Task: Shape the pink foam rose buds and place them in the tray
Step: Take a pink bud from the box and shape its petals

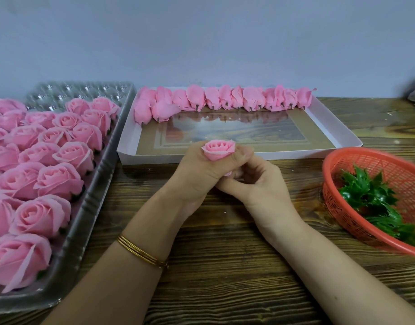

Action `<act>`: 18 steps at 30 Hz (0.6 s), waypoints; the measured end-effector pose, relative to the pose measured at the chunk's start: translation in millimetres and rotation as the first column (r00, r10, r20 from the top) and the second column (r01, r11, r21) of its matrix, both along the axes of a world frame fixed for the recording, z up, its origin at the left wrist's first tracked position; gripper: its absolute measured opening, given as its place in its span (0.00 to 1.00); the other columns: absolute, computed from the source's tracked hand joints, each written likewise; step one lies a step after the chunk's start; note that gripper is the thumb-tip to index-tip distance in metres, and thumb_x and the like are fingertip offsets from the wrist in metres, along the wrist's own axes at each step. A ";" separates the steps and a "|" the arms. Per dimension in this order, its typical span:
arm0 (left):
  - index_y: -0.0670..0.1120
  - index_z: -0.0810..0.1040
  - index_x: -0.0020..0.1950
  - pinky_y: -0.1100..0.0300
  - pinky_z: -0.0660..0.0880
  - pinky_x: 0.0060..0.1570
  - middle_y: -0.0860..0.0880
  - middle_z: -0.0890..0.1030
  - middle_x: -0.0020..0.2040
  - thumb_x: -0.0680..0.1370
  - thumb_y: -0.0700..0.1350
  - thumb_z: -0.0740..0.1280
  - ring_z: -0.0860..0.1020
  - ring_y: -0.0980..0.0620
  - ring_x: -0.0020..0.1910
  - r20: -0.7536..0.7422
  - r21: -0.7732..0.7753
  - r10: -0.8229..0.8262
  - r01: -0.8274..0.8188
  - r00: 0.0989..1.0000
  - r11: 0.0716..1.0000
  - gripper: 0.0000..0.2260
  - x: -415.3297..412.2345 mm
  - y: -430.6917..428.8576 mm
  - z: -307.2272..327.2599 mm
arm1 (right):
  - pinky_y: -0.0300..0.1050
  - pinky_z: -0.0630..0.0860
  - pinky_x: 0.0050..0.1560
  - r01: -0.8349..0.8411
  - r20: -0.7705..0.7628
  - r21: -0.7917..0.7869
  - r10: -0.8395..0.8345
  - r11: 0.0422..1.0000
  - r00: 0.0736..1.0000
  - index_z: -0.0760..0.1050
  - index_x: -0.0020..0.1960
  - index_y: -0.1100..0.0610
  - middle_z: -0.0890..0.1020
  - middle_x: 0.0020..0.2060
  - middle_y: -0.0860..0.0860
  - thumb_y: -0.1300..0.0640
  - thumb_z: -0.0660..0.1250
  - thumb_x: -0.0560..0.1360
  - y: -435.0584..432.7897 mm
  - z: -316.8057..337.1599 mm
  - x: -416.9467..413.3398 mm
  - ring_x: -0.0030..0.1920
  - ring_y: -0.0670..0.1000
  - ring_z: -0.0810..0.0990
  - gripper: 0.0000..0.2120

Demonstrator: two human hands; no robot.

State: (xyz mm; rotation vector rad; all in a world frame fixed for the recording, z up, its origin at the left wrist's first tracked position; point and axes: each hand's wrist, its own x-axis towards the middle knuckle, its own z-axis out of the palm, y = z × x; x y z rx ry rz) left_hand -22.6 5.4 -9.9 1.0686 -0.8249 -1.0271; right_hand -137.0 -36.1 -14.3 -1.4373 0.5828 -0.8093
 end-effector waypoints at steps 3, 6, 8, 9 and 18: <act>0.36 0.81 0.48 0.62 0.76 0.39 0.40 0.76 0.40 0.67 0.46 0.74 0.75 0.47 0.38 -0.004 0.004 0.002 -0.002 1.000 1.000 0.17 -1.6 0.1 0.6 | 0.43 0.75 0.45 0.032 -0.006 -0.048 -0.032 0.998 0.999 0.79 0.55 0.63 0.78 0.37 0.55 0.72 0.74 0.67 0.9 0.5 1.8 0.39 0.51 0.74 0.18; 0.37 0.82 0.48 0.61 0.77 0.42 0.39 0.77 0.42 0.66 0.45 0.74 0.74 0.45 0.43 -0.003 0.005 -0.002 0.002 1.000 1.000 0.15 -0.8 0.1 -0.5 | 0.40 0.76 0.44 0.031 -0.005 -0.066 -0.032 0.997 0.999 0.79 0.55 0.64 0.79 0.34 0.52 0.73 0.73 0.68 0.1 -0.3 1.4 0.37 0.47 0.76 0.17; 0.36 0.82 0.49 0.59 0.77 0.44 0.42 0.79 0.41 0.65 0.45 0.75 0.76 0.46 0.42 0.011 0.018 -0.008 0.008 1.000 1.000 0.16 1.2 -0.1 -1.7 | 0.39 0.75 0.43 0.012 0.002 -0.057 -0.012 0.998 1.000 0.79 0.54 0.64 0.76 0.30 0.46 0.73 0.72 0.69 -0.5 -0.5 0.5 0.36 0.46 0.74 0.15; 0.37 0.82 0.48 0.58 0.77 0.46 0.42 0.80 0.42 0.65 0.45 0.75 0.77 0.48 0.42 0.023 0.025 -0.019 0.018 1.000 1.000 0.16 1.9 0.1 -1.6 | 0.40 0.74 0.44 -0.003 0.008 -0.048 0.003 0.999 1.000 0.80 0.54 0.64 0.76 0.30 0.45 0.73 0.71 0.70 -1.1 -0.7 0.1 0.36 0.47 0.74 0.14; 0.33 0.81 0.50 0.57 0.78 0.46 0.43 0.82 0.39 0.68 0.43 0.76 0.80 0.50 0.40 0.085 0.018 -0.020 0.019 0.996 1.000 0.17 2.1 1.9 1.1 | 0.42 0.77 0.50 -0.100 0.033 0.087 0.098 0.991 0.995 0.80 0.52 0.64 0.82 0.40 0.64 0.72 0.67 0.73 -2.8 1.0 0.0 0.42 0.48 0.78 0.10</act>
